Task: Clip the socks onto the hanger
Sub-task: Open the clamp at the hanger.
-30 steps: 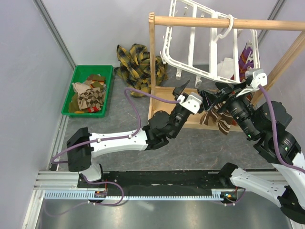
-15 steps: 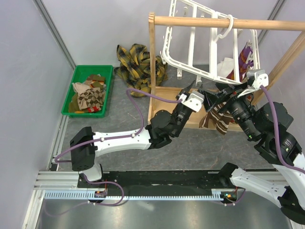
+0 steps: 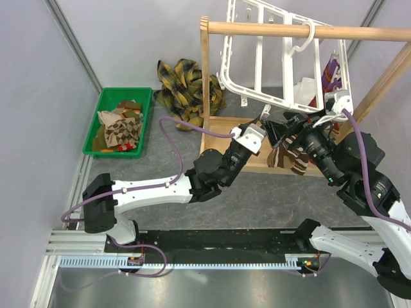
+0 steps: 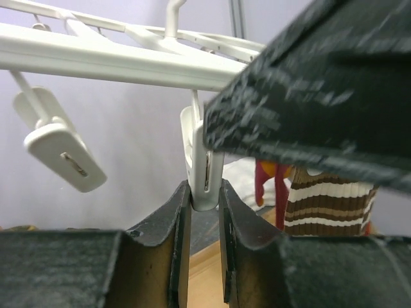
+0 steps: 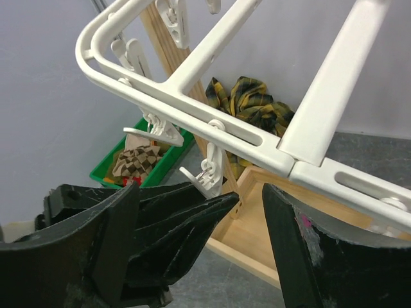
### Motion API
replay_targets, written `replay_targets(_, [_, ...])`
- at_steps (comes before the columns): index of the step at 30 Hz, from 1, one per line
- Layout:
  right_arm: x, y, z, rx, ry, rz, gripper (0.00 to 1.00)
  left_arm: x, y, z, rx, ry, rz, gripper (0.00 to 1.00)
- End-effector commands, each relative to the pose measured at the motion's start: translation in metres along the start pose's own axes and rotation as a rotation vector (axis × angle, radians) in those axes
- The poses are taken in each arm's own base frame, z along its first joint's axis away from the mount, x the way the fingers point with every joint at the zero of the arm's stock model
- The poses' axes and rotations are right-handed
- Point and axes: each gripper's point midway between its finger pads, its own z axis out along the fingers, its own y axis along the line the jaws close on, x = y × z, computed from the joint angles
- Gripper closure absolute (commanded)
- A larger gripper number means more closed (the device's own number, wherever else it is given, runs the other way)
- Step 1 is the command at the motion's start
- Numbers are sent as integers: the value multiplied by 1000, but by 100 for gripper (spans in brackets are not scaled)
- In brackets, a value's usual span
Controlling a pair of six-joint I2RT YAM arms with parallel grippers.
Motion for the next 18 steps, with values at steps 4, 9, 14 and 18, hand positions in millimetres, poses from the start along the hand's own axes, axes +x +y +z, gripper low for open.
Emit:
replay_targets(4, [11, 3, 16, 8, 33, 20, 19, -27, -2, -11, 82, -18, -146, 85])
replay_targets(9, [8, 6, 25, 3, 7, 14, 22, -23, -6, -12, 103, 4, -162, 86])
replay_targets(14, [1, 11, 34, -10, -21, 17, 28, -19, -10, -14, 119, 22, -186, 88])
replay_targets(18, [6, 13, 40, -16, -12, 17, 30, -17, -10, -15, 123, 27, -220, 88])
